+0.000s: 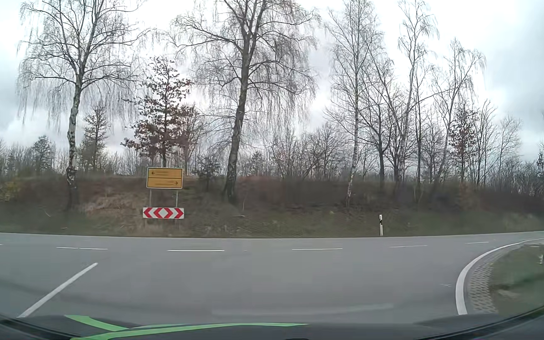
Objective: Follow the waypoints while adhering to traffic rules and regulations
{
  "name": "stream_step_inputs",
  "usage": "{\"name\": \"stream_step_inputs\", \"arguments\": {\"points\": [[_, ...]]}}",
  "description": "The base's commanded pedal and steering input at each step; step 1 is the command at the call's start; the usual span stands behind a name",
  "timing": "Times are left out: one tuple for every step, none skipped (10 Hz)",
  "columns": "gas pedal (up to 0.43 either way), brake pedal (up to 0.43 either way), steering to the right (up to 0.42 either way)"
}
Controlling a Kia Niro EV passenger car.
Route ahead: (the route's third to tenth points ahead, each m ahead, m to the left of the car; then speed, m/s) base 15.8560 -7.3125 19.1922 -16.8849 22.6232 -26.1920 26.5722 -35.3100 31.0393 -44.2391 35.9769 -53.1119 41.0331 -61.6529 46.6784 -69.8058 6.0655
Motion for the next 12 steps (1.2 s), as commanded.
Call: {"name": "stream_step_inputs", "arguments": {"points": [[0.0, 0.317, 0.153], [0.0, 0.317, 0.17], [0.0, 0.317, 0.19], [0.0, 0.323, 0.205], [0.0, 0.317, 0.225], [0.0, 0.323, 0.239], [0.0, 0.323, 0.248], [0.0, 0.323, 0.263], [0.0, 0.317, 0.274], [0.0, 0.317, 0.279], [0.0, 0.317, 0.284], [0.0, 0.311, 0.294]]}}
